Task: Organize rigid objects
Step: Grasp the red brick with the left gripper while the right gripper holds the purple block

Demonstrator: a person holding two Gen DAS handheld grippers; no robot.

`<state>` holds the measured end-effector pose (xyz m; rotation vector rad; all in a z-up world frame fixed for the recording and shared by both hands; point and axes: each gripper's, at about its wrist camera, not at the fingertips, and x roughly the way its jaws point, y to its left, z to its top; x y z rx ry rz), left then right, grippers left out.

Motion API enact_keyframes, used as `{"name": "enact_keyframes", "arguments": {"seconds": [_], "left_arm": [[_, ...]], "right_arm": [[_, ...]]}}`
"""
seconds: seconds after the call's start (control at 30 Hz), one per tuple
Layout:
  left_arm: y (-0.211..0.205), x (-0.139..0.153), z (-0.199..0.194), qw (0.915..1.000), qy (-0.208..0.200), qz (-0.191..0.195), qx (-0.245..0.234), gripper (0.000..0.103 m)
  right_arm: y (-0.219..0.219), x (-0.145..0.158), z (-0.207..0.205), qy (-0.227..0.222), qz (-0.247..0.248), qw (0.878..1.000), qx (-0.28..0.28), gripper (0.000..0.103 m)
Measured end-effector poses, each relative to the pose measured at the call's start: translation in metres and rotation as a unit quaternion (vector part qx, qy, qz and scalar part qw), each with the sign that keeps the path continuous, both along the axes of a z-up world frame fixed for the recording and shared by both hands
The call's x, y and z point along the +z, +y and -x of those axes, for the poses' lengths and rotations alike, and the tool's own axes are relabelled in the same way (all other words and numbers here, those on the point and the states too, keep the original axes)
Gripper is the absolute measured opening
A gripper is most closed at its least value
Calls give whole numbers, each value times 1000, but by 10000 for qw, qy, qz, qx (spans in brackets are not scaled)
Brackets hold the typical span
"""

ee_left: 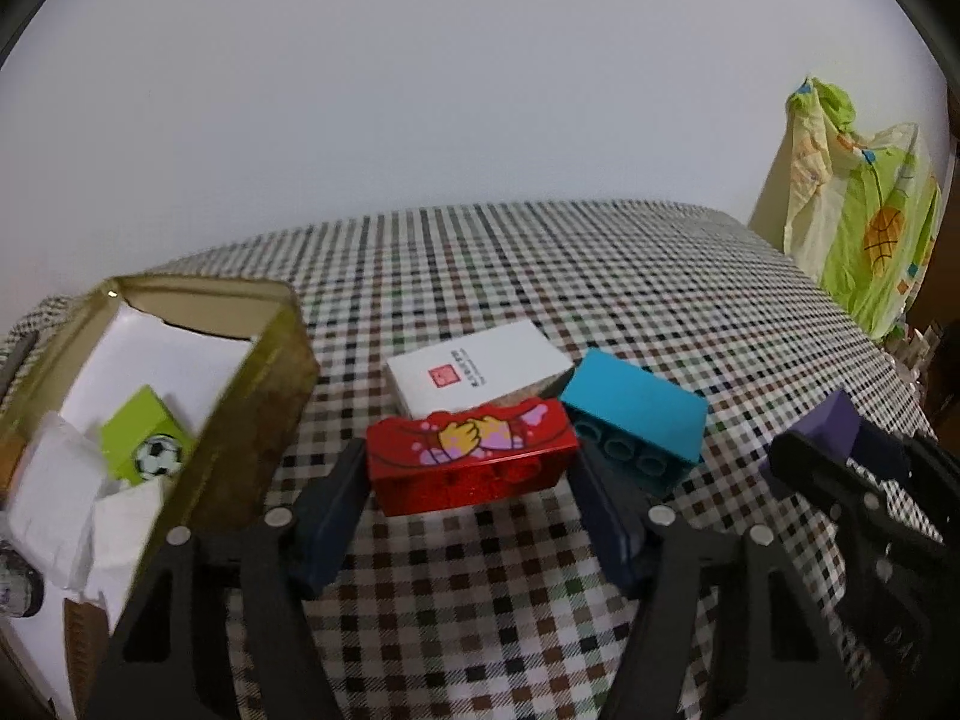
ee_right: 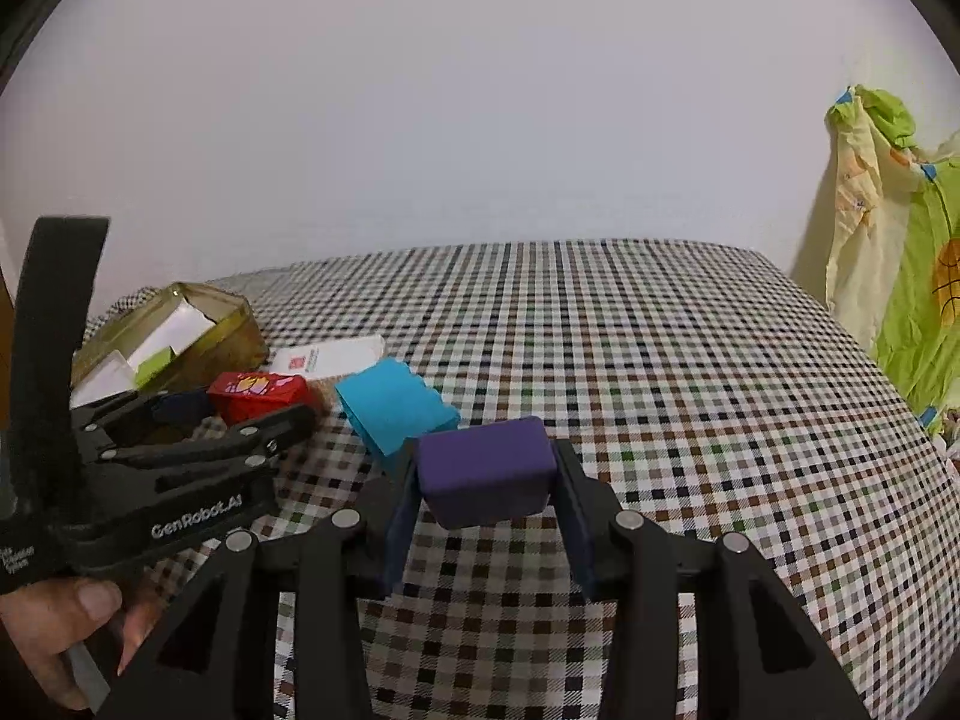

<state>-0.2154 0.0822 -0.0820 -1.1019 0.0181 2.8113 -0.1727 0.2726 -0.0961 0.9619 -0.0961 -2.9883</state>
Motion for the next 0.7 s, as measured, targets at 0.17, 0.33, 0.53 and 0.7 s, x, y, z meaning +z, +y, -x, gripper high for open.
{"name": "enact_keyframes", "arguments": {"seconds": [0.17,0.33,0.53,0.7], "left_arm": [[-4,5,-15,9996,273,-56,89,67],[-13,9,-27,9984,530,-132,172,67],[-22,11,-38,9971,725,-126,197,67],[-23,14,-46,9960,852,-123,229,67]], "right_arm": [[3,4,-6,215,139,9997,-49,45],[0,9,-14,502,119,9986,-71,45],[-4,11,-17,670,136,9976,-92,45],[-8,12,-19,745,131,9971,-99,45]]}}
